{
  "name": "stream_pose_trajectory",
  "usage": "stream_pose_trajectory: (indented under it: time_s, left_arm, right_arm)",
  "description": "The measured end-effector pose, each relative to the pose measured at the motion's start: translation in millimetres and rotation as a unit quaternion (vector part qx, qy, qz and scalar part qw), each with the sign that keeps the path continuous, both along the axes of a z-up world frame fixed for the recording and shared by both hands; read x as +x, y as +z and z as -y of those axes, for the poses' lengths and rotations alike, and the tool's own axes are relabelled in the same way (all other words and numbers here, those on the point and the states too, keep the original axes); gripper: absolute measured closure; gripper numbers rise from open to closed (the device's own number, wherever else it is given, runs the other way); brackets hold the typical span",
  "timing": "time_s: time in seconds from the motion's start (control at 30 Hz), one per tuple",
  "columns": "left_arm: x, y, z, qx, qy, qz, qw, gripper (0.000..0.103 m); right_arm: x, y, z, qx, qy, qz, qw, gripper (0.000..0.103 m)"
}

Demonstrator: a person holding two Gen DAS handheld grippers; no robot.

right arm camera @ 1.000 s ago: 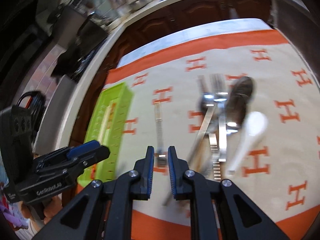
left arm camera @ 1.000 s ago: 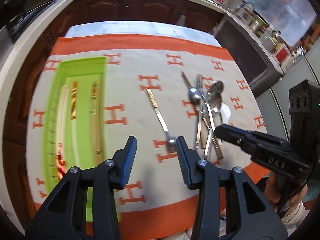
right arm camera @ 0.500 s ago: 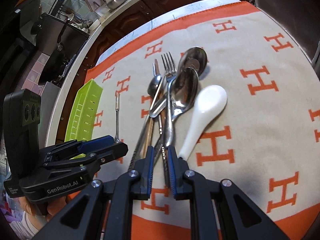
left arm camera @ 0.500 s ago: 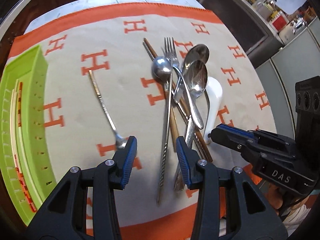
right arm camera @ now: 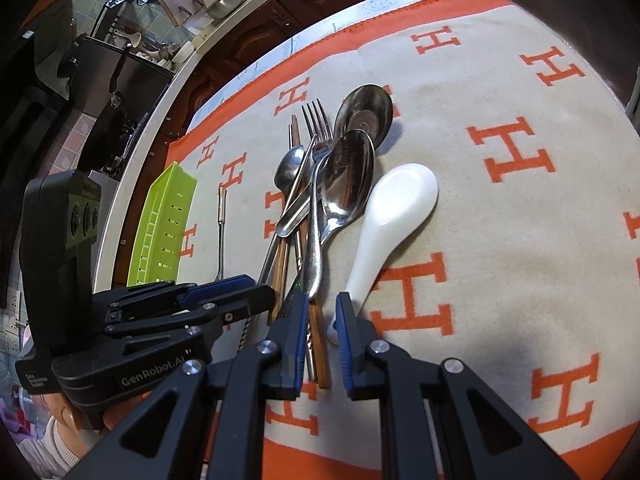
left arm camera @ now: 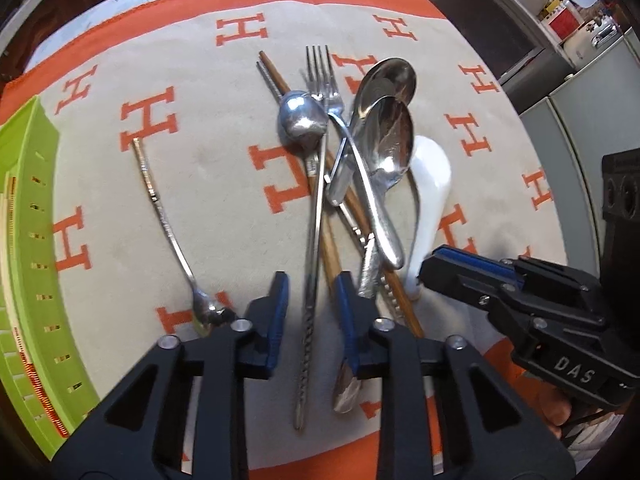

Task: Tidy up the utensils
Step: 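Move both open tools toward the pile of spoons and forks, then grasp a twisted metal chopstick with the left tool while the right grasps a wooden-handled spoon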

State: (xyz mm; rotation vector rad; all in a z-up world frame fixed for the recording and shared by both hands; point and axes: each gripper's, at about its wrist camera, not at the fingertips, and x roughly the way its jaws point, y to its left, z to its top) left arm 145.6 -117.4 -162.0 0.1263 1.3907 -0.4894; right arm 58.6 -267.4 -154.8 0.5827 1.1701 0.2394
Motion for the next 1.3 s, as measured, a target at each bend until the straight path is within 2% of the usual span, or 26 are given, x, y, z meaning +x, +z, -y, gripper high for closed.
stream_pose_trajectory:
  time_s: [0.07,0.17,0.4,0.7,0.83,1.1,1.3]
  left_arm:
    - [0,1,-1,-0.01,0.001,-0.006,0.9999,0.099]
    - [0,1,-3,-0.01,0.008,-0.005,0.9999,0.099]
    - [1,6,-33,-0.028,0.06,-0.003,0.9978,0.1]
    - [-2,23,-66,-0.04,0.087,0.017,0.9952,0.1]
    - [-4,26,-79,-0.051,0.096,0.019,0.9939,0.1]
    - [-10,28,-99,-0.06,0.106,0.02,0.9923,0.1]
    - [-16,15,-102,-0.043,0.103,0.005,0.9938,0.1]
  right_arm:
    - [0,0,-1,0.001,0.002,0.001,1.0,0.089]
    - [1,2,-3,0.002,0.009,0.004,1.0,0.089]
    - [8,3,-20,0.002,0.028,0.0,1.0,0.089]
    - [35,-1,-45,-0.013,0.046,-0.019,0.999,0.088]
    - [50,-3,-59,-0.035,0.058,-0.026,0.997,0.074]
    - [64,-1,-86,-0.091,0.093,-0.018,0.991,0.074]
    - [73,1,-106,-0.154,0.122,-0.002,0.98,0.074]
